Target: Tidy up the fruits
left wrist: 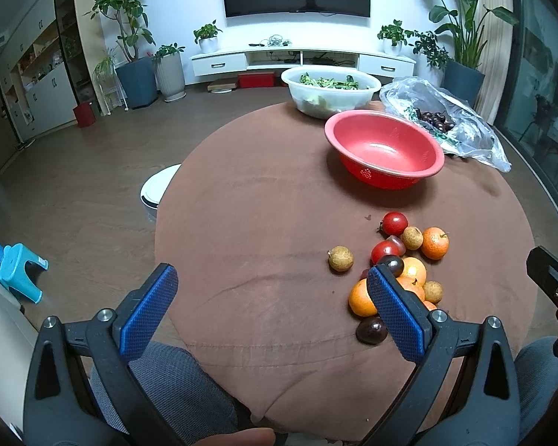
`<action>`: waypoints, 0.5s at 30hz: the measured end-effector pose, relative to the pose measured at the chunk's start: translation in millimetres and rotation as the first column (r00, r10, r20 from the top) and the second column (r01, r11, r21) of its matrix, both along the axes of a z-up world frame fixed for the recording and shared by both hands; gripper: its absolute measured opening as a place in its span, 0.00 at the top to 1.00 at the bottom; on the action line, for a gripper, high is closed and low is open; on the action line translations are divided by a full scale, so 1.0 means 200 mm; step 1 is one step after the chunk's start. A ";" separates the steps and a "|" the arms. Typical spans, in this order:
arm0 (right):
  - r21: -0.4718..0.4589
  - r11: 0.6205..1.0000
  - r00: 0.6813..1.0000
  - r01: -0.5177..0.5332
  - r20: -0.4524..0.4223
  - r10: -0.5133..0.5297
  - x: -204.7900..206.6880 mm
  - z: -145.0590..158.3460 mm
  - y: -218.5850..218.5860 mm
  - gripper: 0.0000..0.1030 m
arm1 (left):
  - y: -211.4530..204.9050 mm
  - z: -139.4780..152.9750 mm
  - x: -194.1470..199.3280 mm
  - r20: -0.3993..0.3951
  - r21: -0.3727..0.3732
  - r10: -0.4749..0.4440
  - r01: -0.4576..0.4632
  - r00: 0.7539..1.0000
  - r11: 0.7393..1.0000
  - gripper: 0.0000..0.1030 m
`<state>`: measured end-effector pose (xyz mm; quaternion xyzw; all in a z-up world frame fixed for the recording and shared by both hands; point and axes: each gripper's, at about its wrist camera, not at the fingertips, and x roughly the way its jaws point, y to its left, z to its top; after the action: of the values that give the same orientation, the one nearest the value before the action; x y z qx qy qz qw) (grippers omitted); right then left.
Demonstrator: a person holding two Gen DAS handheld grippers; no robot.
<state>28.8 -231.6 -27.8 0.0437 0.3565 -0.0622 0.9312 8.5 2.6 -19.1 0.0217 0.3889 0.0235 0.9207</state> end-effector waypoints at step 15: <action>0.000 1.000 1.000 0.000 0.001 0.000 0.00 0.00 0.00 0.00 | 0.01 -0.02 0.00 -0.003 0.000 0.001 -0.001 1.000 1.000 0.00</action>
<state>28.8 -231.1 -27.8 0.0437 0.3559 -0.0622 0.9314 8.8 3.6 -22.4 0.0216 0.3903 0.0237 0.9201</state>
